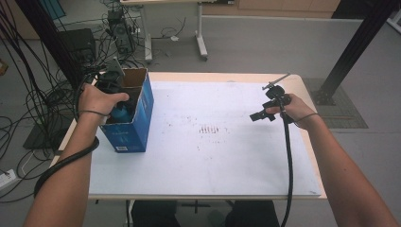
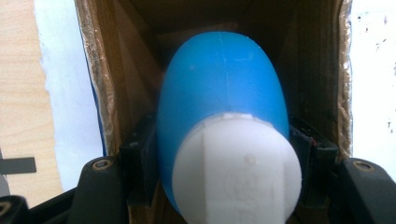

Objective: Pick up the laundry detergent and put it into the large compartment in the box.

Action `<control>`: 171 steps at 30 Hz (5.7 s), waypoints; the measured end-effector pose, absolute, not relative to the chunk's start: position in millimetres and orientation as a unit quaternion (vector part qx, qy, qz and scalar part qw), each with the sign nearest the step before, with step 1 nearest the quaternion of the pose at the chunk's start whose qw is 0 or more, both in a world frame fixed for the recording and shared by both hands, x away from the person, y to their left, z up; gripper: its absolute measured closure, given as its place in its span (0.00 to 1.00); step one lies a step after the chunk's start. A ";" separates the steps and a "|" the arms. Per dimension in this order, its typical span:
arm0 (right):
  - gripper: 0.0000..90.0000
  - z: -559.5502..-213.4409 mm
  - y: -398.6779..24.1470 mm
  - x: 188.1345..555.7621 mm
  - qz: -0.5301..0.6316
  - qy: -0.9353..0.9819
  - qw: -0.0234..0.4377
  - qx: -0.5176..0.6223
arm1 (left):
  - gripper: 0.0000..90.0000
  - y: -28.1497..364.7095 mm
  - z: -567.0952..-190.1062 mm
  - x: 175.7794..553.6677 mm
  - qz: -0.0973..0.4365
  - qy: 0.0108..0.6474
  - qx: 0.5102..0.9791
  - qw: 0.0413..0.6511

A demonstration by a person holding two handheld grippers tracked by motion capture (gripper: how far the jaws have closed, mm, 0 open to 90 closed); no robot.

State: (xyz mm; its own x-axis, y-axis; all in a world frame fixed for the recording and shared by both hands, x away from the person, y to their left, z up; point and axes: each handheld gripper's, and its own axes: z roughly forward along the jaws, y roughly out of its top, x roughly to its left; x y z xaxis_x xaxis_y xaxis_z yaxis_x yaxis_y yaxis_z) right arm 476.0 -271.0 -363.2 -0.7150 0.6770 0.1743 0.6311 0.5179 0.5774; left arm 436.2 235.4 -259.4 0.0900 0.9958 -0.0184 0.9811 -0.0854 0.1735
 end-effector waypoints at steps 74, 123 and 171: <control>0.06 -363.3 -272.2 476.0 0.317 0.870 0.034 0.376 | 0.42 238.4 -259.8 435.5 0.052 0.678 0.729 0.077; 0.06 -361.2 -270.0 474.9 0.323 0.870 0.036 0.371 | 0.20 217.8 -192.8 419.0 0.078 0.646 0.751 0.117; 0.06 -358.8 -270.9 470.3 0.324 0.867 0.035 0.377 | 0.07 100.8 -156.1 375.1 0.014 0.516 0.843 0.153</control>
